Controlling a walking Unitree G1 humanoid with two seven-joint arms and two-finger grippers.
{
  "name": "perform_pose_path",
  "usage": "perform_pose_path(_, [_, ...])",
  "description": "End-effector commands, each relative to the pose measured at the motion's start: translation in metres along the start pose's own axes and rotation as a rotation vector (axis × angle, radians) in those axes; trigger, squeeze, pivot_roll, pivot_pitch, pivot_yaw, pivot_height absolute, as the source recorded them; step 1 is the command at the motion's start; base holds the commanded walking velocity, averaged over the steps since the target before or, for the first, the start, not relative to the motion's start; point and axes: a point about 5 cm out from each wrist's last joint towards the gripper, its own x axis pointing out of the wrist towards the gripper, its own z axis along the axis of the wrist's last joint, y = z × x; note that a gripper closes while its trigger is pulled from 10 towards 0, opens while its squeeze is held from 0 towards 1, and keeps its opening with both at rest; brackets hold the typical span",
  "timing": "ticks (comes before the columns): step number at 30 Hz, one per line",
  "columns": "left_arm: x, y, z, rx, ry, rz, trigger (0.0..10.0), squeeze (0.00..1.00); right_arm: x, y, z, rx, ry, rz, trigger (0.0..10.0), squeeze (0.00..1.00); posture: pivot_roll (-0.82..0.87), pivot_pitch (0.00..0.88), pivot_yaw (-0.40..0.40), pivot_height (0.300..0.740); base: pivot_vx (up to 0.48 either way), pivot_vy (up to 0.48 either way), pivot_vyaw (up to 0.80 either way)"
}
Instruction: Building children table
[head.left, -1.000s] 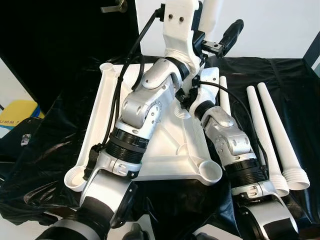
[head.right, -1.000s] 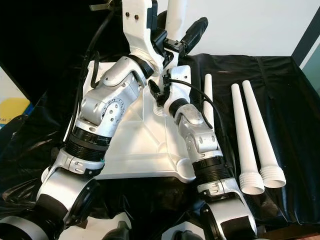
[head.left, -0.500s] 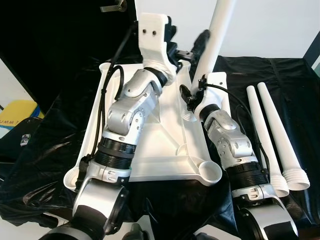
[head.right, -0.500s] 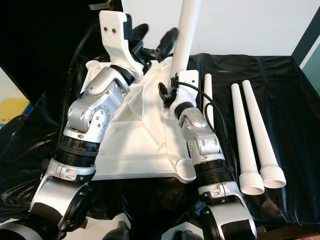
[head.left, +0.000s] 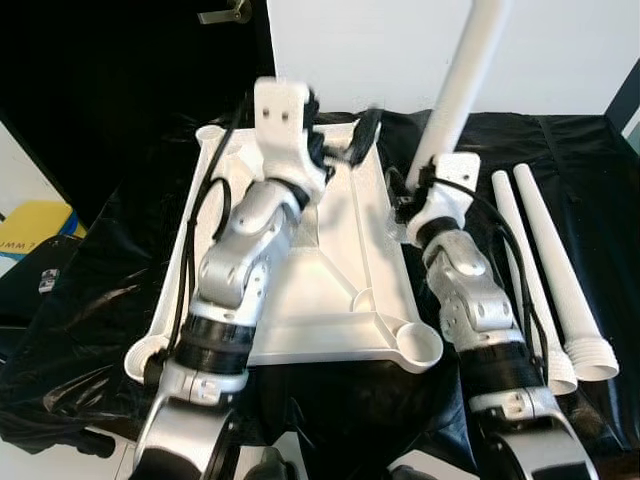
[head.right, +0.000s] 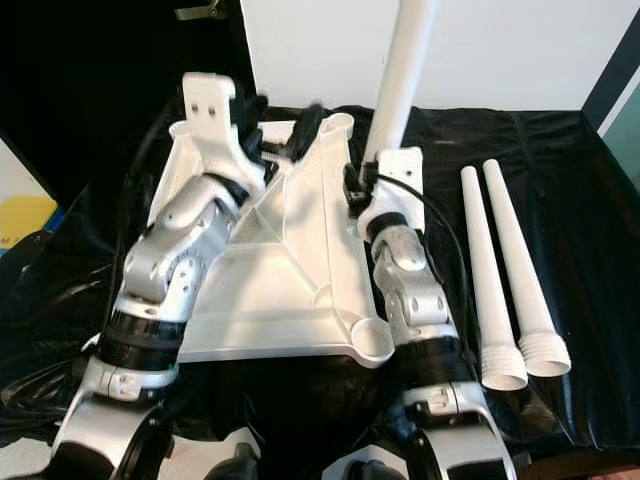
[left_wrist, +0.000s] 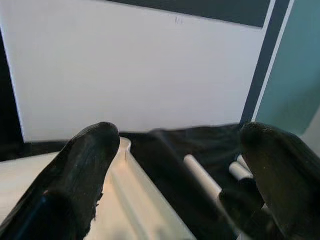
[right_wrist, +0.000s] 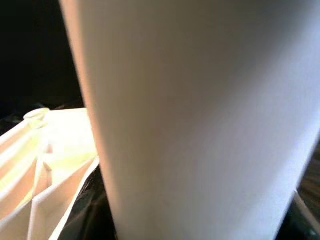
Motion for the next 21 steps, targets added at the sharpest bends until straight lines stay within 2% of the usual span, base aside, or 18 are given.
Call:
perform_pose_path(1, [-0.009, 0.004, -0.008, 0.024, 0.036, 0.036, 10.0, 0.0, -0.006, 0.003, 0.004, 0.004, -0.043, 0.002, 10.0, 0.0, -0.01, 0.093, 0.018, 0.74, 0.0, 0.0, 0.0])
perform_pose_path(6, [-0.015, 0.007, -0.014, 0.023, 0.057, 0.051, 10.0, 0.0, -0.01, 0.003, 0.002, 0.008, -0.048, -0.001, 10.0, 0.0, -0.01, 0.093, 0.018, 0.74, 0.0, 0.0, 0.0])
perform_pose_path(7, [-0.022, 0.009, -0.021, 0.018, 0.086, 0.058, 10.0, 0.0, -0.013, 0.004, 0.003, 0.004, -0.066, 0.014, 10.0, 0.0, -0.01, 0.095, 0.016, 0.74, 0.0, 0.0, 0.0])
perform_pose_path(10, [-0.029, 0.011, -0.029, -0.009, 0.119, 0.08, 10.0, 0.0, -0.017, 0.006, 0.004, 0.005, -0.078, 0.028, 10.0, 0.0, -0.01, 0.093, 0.017, 0.74, 0.0, 0.0, 0.0])
perform_pose_path(18, [-0.035, 0.014, -0.036, -0.015, 0.155, 0.098, 10.0, 0.0, -0.022, 0.006, 0.002, -0.014, -0.08, 0.031, 10.0, 0.0, -0.01, 0.093, 0.017, 0.74, 0.0, 0.0, 0.0])
perform_pose_path(21, [-0.038, 0.016, -0.039, -0.013, 0.172, 0.106, 10.0, 0.0, -0.024, 0.005, 0.001, -0.024, -0.081, 0.03, 10.0, 0.0, -0.01, 0.084, 0.021, 0.74, 0.0, 0.349, 0.0])
